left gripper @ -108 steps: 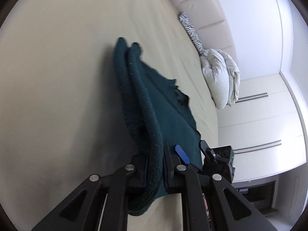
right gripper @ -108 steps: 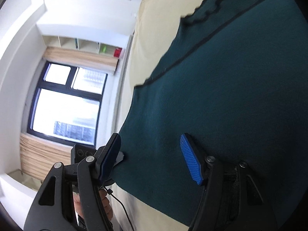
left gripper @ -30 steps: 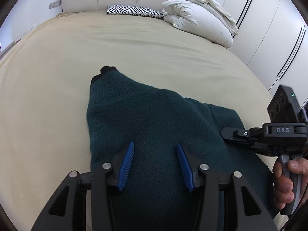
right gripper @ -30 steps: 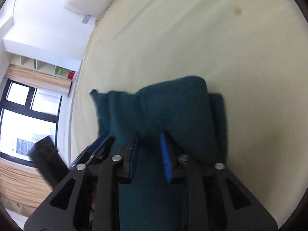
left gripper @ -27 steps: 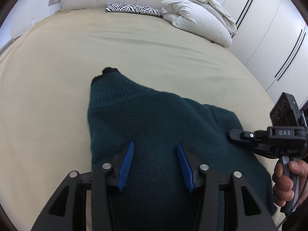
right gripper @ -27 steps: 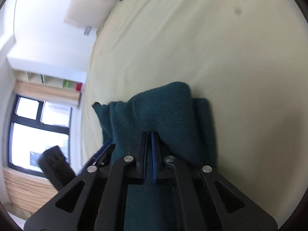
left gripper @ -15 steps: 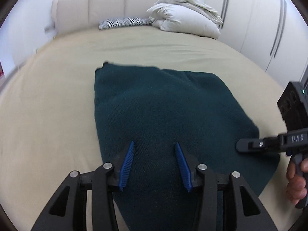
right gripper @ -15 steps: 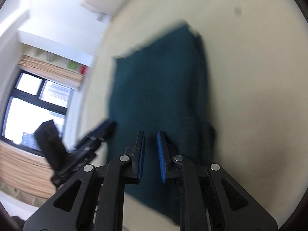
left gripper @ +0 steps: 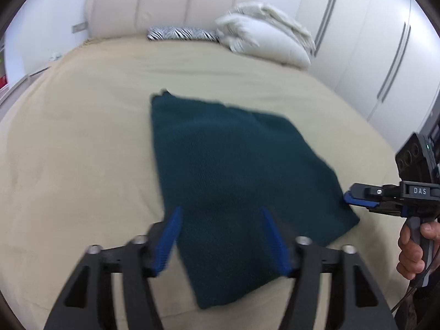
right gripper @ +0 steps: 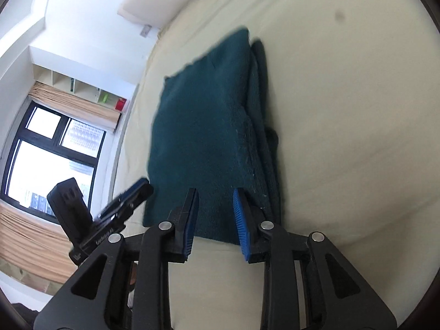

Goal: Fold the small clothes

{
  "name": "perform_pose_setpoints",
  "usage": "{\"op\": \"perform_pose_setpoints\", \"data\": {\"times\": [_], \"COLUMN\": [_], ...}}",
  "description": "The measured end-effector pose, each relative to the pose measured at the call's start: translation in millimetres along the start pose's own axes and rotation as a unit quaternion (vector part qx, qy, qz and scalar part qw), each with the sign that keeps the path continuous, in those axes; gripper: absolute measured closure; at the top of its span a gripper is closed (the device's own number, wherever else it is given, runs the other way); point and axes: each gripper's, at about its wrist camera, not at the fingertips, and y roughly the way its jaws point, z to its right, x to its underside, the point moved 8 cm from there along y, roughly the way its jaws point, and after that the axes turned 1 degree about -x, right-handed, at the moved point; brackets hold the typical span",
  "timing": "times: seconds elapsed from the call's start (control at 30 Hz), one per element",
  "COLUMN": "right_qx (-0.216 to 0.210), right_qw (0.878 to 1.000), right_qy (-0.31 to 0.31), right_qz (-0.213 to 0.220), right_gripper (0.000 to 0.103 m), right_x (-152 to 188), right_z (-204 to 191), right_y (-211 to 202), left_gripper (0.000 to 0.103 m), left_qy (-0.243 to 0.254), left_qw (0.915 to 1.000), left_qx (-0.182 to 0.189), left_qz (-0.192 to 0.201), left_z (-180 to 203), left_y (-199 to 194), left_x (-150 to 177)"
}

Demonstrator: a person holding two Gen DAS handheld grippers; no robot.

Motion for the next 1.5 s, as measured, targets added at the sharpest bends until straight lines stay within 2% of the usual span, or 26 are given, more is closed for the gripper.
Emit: {"op": "perform_pose_setpoints", "data": {"times": [0.03,0.07,0.1,0.17,0.23,0.27,0.33,0.4,0.43,0.5,0.53,0.57,0.6,0.7,0.77,0.87,1.03,1.23,1.4,1.5], "right_qx": [0.005,0.017,0.029,0.027,0.040,0.047,0.031,0.025,0.028,0.033,0.032,0.039,0.047,0.083,0.119,0.157,0.147,0.091,0.060,0.045], "right_qw": [1.000,0.999,0.999,0.999,0.998,0.998,0.997,0.996,0.996,0.995,0.995,0.994,0.994,0.992,0.990,0.985,0.983,0.984,0.983,0.984], "right_qy": [-0.006,-0.008,-0.004,0.014,0.041,0.051,0.064,0.067,0.063,0.058,0.060,0.060,0.058,0.034,0.000,-0.042,-0.105,-0.142,-0.149,-0.137], "right_qz": [0.013,0.031,0.044,0.035,0.023,0.013,-0.011,-0.043,-0.057,-0.067,-0.071,-0.079,-0.082,-0.084,-0.074,-0.055,-0.040,-0.055,-0.083,-0.103], "right_gripper": [0.057,0.035,0.028,0.028,0.028,0.028,0.028,0.030,0.032,0.040,0.043,0.051,0.062,0.074,0.078,0.082,0.082,0.082,0.082,0.082], "right_x": [-6.3,-19.3,-32.2,-51.3,-65.8,-71.9,-68.9,-70.3,-69.4,-74.6,-78.7,-81.0,-78.5,-75.0,-70.7,-63.4,-28.8,49.9,113.7,147.5], "right_z": [-1.1,-0.9,-1.7,4.8,17.2,23.2,32.7,39.3,41.5,43.7,39.4,39.3,41.0,36.5,26.3,3.1,-68.4,-145.5,-179.5,-179.7], "right_y": [-9.7,-16.9,-17.2,-10.5,2.9,13.1,27.6,44.9,55.7,78.2,93.8,99.8,99.2,110.2,107.5,97.6,70.1,55.0,71.1,83.4], "left_gripper": [0.017,0.016,0.016,0.016,0.016,0.017,0.018,0.021,0.021,0.022,0.029,0.032,0.033,0.048,0.059,0.063,0.063,0.063,0.062,0.061], "left_qy": [-0.016,-0.035,-0.055,-0.075,-0.092,-0.115,-0.156,-0.174,-0.184,-0.189,-0.191,-0.195,-0.196,-0.169,-0.150,-0.125,-0.087,-0.057,-0.047,-0.066], "left_qw": [0.9998,0.9993,0.9985,0.9971,0.9947,0.9908,0.9803,0.9729,0.9702,0.9687,0.9677,0.9658,0.9659,0.9718,0.9757,0.9802,0.9876,0.9920,0.9934,0.9914], "left_qx": [-0.003,0.001,0.004,0.009,0.032,0.040,0.066,0.082,0.092,0.099,0.103,0.106,0.099,0.077,0.067,0.063,0.056,0.037,0.006,0.008], "left_qz": [0.011,0.011,0.004,-0.013,-0.034,-0.058,-0.102,-0.128,-0.128,-0.127,-0.128,-0.134,-0.137,-0.145,-0.145,-0.140,-0.118,-0.106,-0.104,-0.113], "left_z": [-9.1,-19.6,-29.8,-40.9,-47.1,-52.5,-58.6,-56.1,-54.8,-50.9,-46.5,-43.8,-44.6,-35.7,-30.6,-24.3,-30.5,-66.2,-97.3,-116.6], "left_y": [-2.2,0.3,5.2,16.6,30.0,42.4,62.9,77.9,82.4,88.5,91.4,94.5,95.7,98.0,91.4,69.1,-0.7,-97.7,-141.7,-141.1], "left_x": [-8.2,-16.3,-22.3,-30.7,-32.6,-31.1,-25.5,-21.5,-21.1,-23.1,-22.9,-23.2,-24.0,-30.4,-34.8,-37.9,-33.2,2.3,44.2,72.2]}}
